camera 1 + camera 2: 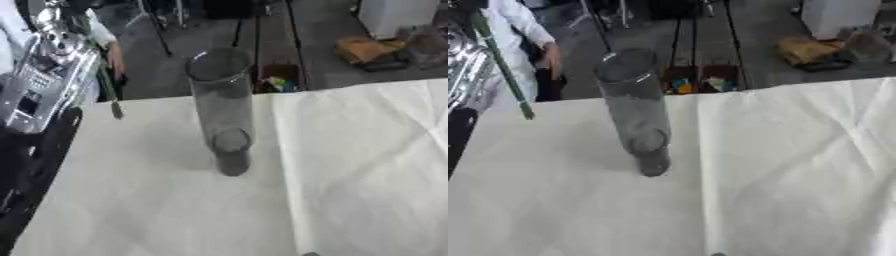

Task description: Arrange flowers into the vase.

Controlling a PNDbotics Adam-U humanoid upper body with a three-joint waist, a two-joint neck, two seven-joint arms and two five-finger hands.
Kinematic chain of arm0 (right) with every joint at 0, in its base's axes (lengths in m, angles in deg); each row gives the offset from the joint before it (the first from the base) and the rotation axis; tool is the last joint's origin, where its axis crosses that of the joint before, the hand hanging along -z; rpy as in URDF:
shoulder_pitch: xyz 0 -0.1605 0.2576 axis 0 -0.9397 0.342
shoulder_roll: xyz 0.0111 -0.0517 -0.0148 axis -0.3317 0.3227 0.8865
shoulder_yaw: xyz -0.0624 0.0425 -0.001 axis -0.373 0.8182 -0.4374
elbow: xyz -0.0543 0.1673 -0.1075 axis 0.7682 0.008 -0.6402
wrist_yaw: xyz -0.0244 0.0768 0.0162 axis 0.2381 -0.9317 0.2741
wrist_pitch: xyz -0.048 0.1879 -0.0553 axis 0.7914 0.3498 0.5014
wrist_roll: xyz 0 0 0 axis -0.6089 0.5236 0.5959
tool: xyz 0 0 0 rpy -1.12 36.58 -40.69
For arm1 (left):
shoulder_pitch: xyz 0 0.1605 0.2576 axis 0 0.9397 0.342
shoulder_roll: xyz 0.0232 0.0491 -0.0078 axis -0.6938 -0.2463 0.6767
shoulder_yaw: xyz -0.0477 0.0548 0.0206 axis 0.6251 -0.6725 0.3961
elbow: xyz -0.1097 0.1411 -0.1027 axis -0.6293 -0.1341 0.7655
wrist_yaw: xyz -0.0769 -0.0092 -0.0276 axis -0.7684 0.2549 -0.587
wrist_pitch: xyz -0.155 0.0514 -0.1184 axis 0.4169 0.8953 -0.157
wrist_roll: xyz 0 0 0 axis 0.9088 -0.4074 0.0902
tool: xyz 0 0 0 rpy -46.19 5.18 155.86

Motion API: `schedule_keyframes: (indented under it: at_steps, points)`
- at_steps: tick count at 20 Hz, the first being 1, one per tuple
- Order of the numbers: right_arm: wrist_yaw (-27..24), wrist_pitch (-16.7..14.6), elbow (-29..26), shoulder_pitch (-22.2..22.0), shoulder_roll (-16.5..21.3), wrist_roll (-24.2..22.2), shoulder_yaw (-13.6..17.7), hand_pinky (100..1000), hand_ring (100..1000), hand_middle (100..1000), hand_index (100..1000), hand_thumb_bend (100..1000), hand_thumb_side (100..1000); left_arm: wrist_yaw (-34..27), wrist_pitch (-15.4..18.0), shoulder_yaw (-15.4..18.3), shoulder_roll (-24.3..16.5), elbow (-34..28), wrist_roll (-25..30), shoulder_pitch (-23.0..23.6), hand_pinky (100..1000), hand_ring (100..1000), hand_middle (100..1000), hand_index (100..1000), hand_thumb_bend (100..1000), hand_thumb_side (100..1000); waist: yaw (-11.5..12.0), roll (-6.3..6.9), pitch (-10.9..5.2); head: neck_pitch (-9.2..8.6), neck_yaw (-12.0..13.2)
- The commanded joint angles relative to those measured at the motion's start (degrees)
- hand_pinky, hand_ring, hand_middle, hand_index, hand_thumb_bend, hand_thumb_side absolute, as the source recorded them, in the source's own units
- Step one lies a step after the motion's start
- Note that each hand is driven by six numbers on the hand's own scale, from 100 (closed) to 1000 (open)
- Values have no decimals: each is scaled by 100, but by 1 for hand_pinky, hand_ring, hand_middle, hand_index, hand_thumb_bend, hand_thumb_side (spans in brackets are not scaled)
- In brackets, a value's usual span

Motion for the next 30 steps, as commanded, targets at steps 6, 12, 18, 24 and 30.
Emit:
schedule_keyframes:
  at_steps: [6, 12, 18, 24, 30]
  points:
    - [-75, -4, -101, -4, 187, -72, -38, 670, 778, 589, 824, 100, 1000, -159, -386, 163, -134, 184, -757, -434, 100, 100, 100, 100, 633, 208, -65, 37, -221, 103, 57]
    - [-74, 6, -101, -46, 220, -87, -44, 670, 778, 588, 824, 100, 1000, -109, -413, 198, -237, 341, -757, -569, 100, 100, 100, 100, 630, 206, -75, 81, -262, 158, 42]
    - [-83, 4, -101, -70, 239, -92, -52, 670, 778, 588, 824, 100, 1000, -208, -381, 262, -221, 417, -757, -782, 100, 100, 100, 100, 632, 205, -102, 116, -300, 200, 46]
    - [-94, 2, -101, -84, 240, -106, -62, 670, 778, 588, 824, 100, 1000, -476, -243, 322, -9, 547, -757, -1060, 100, 100, 100, 100, 632, 209, -137, 121, -322, 267, 44]
    - [-117, -1, -101, -98, 236, -126, -75, 670, 778, 588, 825, 100, 1000, -659, -114, 313, 125, 586, -757, -1198, 100, 100, 100, 100, 633, 211, -225, 122, -370, 451, -73]
